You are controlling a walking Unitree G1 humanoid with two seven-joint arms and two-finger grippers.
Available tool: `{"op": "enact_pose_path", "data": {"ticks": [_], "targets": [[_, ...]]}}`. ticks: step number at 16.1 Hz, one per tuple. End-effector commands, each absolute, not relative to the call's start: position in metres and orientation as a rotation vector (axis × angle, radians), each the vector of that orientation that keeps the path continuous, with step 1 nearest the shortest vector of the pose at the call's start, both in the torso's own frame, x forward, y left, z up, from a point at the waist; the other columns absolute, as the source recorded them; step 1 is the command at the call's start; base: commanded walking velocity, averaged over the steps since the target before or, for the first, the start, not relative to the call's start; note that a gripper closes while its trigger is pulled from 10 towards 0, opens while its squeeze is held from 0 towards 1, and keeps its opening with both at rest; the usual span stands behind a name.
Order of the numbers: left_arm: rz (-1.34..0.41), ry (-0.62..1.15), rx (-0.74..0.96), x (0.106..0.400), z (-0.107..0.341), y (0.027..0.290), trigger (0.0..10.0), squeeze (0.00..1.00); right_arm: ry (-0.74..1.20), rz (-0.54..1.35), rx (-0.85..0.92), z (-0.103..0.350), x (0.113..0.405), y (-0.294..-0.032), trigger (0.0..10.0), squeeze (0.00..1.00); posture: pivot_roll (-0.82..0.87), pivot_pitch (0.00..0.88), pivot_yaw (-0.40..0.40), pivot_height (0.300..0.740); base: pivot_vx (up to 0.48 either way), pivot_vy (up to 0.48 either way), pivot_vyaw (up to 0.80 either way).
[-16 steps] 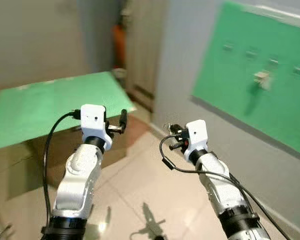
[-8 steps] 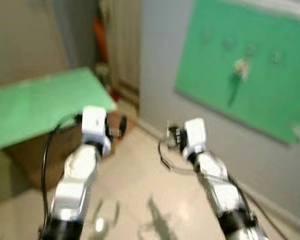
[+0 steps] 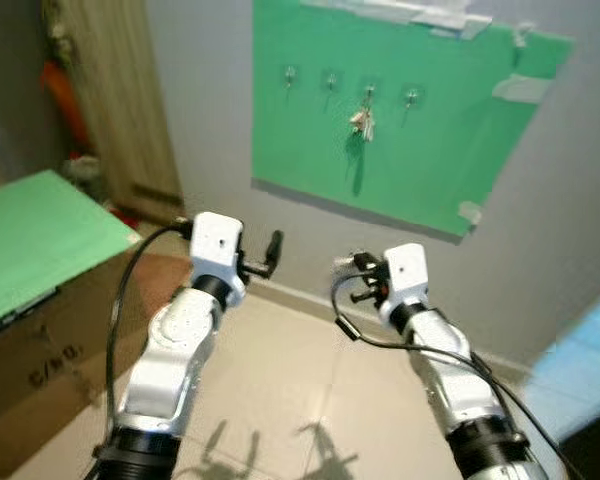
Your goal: Hang keys on a hook
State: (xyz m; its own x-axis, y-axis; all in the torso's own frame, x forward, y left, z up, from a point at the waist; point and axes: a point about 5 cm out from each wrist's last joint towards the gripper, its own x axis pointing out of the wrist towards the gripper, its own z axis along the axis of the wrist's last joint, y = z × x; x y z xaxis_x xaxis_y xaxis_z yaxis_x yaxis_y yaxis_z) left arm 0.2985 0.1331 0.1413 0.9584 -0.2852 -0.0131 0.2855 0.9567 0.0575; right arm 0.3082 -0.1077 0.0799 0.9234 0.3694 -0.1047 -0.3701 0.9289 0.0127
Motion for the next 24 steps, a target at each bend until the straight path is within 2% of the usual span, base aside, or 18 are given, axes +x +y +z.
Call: {"op": "enact_pose_path", "data": {"ticks": [1,4,9,19,24], "targets": [[-0.293,-0.005,0.056,0.2996,0.1439,0.1334,10.0,0.0,0.087,0.387,-0.007,0.0864,0.3115,-0.1042,0.0,0.0,0.02,0.0,-0.018,0.74,0.0,0.45,-0.78],[-0.292,-0.002,0.055,0.3,0.144,0.1338,10.0,0.0,0.086,0.386,-0.011,0.0864,0.3121,-0.1038,0.0,0.0,0.02,0.0,-0.019,0.74,0.091,0.398,-0.78],[-0.262,0.016,0.085,0.3001,0.1409,0.1367,10.0,0.0,0.083,0.402,-0.038,0.083,0.3069,-0.1022,0.0,0.0,0.02,0.0,-0.019,0.74,0.064,0.072,0.0],[-0.292,-0.038,0.13,0.3004,0.1474,0.1311,10.0,0.0,0.045,0.451,-0.053,0.0899,0.3092,-0.0973,0.0,0.0,0.02,0.0,-0.031,0.74,0.459,0.0,0.0],[-0.29,-0.041,0.09,0.3004,0.148,0.1311,10.0,0.0,0.047,0.444,-0.041,0.0899,0.3095,-0.0984,0.0,0.0,0.02,0.0,-0.024,0.74,0.441,0.055,0.0]]}}
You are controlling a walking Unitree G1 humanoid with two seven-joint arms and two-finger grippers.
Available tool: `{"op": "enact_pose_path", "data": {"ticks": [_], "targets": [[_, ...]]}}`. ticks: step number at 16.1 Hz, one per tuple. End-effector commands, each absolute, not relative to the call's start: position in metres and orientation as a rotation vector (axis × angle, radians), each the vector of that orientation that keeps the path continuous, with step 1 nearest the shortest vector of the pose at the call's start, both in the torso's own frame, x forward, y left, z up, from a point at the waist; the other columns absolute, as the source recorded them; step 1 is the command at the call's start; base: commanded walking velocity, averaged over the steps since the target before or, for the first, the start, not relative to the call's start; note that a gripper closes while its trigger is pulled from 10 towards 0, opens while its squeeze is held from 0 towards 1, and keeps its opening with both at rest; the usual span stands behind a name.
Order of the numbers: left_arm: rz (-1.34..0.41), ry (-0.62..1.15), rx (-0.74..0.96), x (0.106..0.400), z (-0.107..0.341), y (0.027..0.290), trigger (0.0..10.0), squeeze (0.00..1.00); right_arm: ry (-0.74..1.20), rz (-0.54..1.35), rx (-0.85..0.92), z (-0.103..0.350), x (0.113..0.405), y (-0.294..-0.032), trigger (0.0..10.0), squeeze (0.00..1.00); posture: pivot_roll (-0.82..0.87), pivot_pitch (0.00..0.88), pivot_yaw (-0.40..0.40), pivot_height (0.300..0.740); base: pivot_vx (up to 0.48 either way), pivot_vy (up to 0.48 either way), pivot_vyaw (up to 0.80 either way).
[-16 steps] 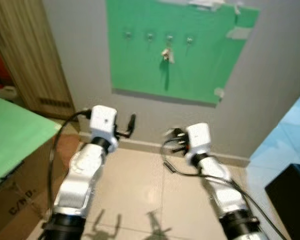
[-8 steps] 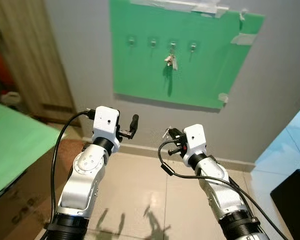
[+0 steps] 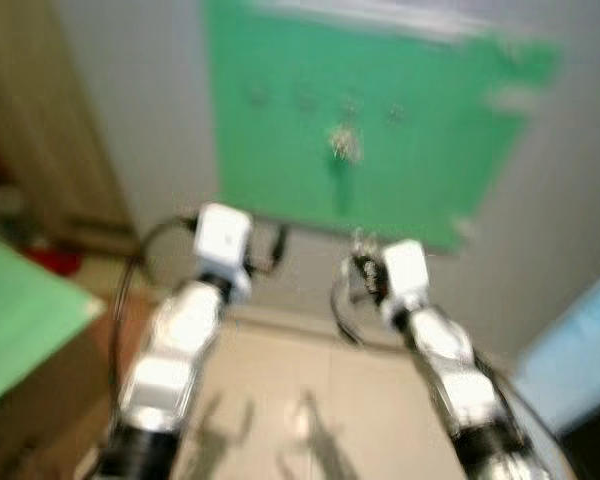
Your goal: Hang keys on a hook
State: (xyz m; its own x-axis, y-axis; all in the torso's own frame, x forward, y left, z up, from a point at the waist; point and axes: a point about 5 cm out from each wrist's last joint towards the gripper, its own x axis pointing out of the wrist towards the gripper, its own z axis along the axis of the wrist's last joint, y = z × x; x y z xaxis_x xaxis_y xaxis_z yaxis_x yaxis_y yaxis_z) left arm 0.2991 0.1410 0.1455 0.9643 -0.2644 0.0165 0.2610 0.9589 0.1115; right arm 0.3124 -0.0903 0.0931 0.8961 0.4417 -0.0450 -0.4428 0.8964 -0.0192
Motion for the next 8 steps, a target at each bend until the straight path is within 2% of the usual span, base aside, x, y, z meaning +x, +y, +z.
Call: {"op": "enact_pose_path", "data": {"ticks": [1,5,8], "targets": [[-0.294,-0.044,0.075,0.3003,0.1487,0.131,10.0,0.0,0.05,0.44,-0.038,0.0897,0.3097,-0.0989,0.0,0.0,0.02,0.0,-0.024,0.74,0.292,0.382,0.0],[-0.284,-0.039,0.084,0.3012,0.1489,0.1319,10.0,0.0,0.053,0.443,-0.041,0.0891,0.3099,-0.0996,0.0,0.0,0.02,0.0,-0.025,0.74,0.0,0.464,0.0],[-0.297,-0.043,0.091,0.3008,0.1493,0.1308,10.0,0.0,0.047,0.457,-0.054,0.0907,0.3098,-0.0965,0.0,0.0,0.02,0.0,-0.025,0.74,0.359,0.316,0.0]]}}
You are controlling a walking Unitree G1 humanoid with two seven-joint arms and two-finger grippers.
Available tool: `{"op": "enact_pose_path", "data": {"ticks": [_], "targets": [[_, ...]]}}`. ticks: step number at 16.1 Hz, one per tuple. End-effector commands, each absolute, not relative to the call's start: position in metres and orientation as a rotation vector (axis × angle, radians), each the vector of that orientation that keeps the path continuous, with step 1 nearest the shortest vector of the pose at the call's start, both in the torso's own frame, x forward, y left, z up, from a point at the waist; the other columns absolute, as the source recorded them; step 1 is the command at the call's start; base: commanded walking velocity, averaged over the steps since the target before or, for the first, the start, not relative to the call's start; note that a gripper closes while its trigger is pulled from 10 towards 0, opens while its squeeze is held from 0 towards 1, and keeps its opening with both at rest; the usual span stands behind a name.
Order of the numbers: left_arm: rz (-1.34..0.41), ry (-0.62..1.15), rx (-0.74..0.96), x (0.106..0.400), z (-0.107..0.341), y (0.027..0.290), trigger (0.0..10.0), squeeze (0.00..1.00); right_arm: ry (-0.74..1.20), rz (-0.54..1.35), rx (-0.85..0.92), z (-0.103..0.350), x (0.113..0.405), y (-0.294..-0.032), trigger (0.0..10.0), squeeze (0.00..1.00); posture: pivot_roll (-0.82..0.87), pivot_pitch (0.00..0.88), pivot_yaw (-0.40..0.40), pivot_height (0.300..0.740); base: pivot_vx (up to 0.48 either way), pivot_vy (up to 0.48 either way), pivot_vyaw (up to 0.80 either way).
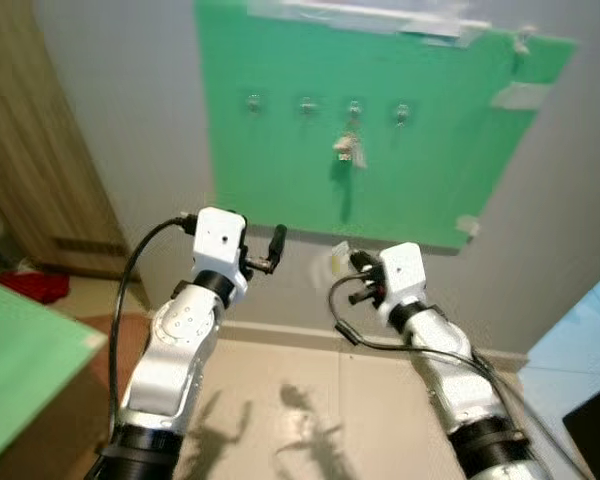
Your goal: Hang keys on a hook
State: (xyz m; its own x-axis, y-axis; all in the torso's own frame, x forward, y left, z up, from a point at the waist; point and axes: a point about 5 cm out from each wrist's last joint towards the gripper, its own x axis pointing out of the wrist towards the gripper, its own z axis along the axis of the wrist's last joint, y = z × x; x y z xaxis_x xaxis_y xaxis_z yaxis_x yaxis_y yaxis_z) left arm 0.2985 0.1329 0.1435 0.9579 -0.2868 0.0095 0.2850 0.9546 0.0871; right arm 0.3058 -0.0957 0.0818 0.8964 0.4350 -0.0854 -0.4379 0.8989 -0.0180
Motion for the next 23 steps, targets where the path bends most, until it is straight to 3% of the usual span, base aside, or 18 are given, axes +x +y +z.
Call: {"op": "enact_pose_path", "data": {"ticks": [1,6,13,17,23], "targets": [[-0.299,-0.042,0.077,0.301,0.149,0.131,10.0,0.0,0.048,0.458,-0.055,0.091,0.31,-0.097,0.0,0.0,0.02,0.0,-0.025,0.74,0.379,0.292,0.0],[-0.293,-0.026,0.176,0.302,0.147,0.131,10.0,0.0,0.048,0.471,-0.06,0.091,0.309,-0.096,0.0,0.0,0.02,0.0,-0.024,0.74,0.428,0.12,0.0],[-0.286,-0.014,0.185,0.302,0.145,0.131,10.0,0.0,0.034,0.475,-0.063,0.095,0.311,-0.095,0.0,0.0,0.02,0.0,-0.028,0.74,0.48,0.0,0.0],[-0.268,-0.02,0.152,0.302,0.146,0.133,10.0,0.0,-0.036,0.417,-0.059,0.125,0.333,-0.102,0.0,0.0,0.02,0.0,-0.019,0.74,0.0,0.0,0.0],[-0.28,-0.021,0.167,0.298,0.147,0.135,10.0,0.0,-0.058,0.308,-0.09,0.137,0.349,-0.114,0.0,0.0,0.04,0.0,-0.01,0.74,0.0,0.0,0.0]]}}
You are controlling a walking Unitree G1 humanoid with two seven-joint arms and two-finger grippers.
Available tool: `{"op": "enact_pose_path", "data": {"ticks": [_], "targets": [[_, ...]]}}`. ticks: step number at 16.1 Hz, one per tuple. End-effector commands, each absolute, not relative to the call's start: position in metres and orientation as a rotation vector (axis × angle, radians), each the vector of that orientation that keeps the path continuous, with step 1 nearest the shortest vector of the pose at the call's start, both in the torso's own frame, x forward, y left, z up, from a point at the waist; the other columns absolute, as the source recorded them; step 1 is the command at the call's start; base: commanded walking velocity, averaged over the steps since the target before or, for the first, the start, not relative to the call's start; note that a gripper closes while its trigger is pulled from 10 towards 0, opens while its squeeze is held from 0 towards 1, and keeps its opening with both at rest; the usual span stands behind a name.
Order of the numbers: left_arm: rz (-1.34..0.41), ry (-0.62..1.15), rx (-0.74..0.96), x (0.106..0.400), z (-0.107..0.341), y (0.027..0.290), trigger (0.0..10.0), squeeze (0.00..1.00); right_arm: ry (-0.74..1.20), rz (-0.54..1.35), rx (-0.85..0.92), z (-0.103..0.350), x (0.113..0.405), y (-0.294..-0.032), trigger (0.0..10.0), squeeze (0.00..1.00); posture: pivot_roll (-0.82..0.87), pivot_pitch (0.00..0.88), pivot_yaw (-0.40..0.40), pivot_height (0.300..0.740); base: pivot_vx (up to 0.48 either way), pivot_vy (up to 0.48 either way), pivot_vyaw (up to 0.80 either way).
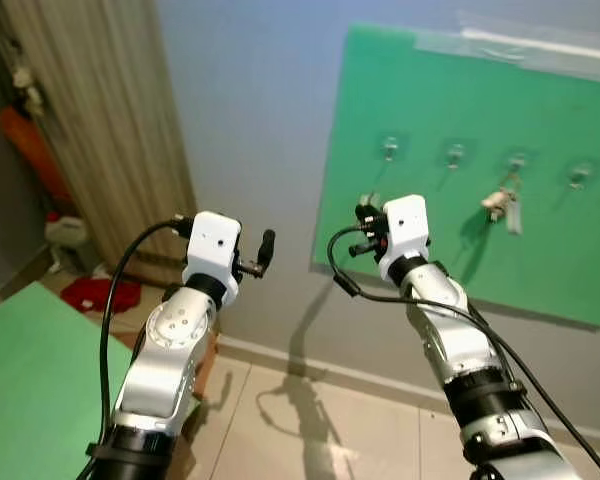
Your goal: Hang keys on a hook
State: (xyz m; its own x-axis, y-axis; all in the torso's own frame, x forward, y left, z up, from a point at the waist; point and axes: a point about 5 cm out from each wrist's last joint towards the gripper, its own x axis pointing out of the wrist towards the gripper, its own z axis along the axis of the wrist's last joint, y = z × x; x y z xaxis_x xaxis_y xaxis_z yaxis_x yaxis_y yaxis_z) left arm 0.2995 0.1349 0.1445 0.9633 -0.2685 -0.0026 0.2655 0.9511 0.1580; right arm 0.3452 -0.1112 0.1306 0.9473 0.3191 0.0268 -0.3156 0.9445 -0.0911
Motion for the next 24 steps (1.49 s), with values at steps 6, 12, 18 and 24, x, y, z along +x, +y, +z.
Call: {"op": "enact_pose_path", "data": {"ticks": [6,12,18,24], "targets": [[-0.324,-0.046,0.213,0.297,0.15,0.133,10.0,0.0,-0.051,0.298,-0.084,0.132,0.349,-0.114,0.0,0.0,0.04,0.0,0.0,0.74,0.146,-0.187,0.0],[-0.331,-0.04,0.219,0.297,0.148,0.133,10.0,0.0,-0.039,0.32,-0.084,0.128,0.349,-0.11,0.0,0.0,0.04,0.0,-0.006,0.74,0.0,-0.476,0.0],[-0.32,-0.036,0.198,0.297,0.147,0.132,10.0,0.0,-0.044,0.343,-0.093,0.13,0.35,-0.109,0.0,0.0,0.04,0.0,-0.015,0.74,0.0,-0.237,0.0],[-0.32,-0.049,0.143,0.297,0.149,0.129,10.0,0.0,-0.064,0.385,-0.095,0.137,0.353,-0.102,0.0,0.0,0.04,0.0,-0.029,0.74,0.153,0.0,0.0]]}}
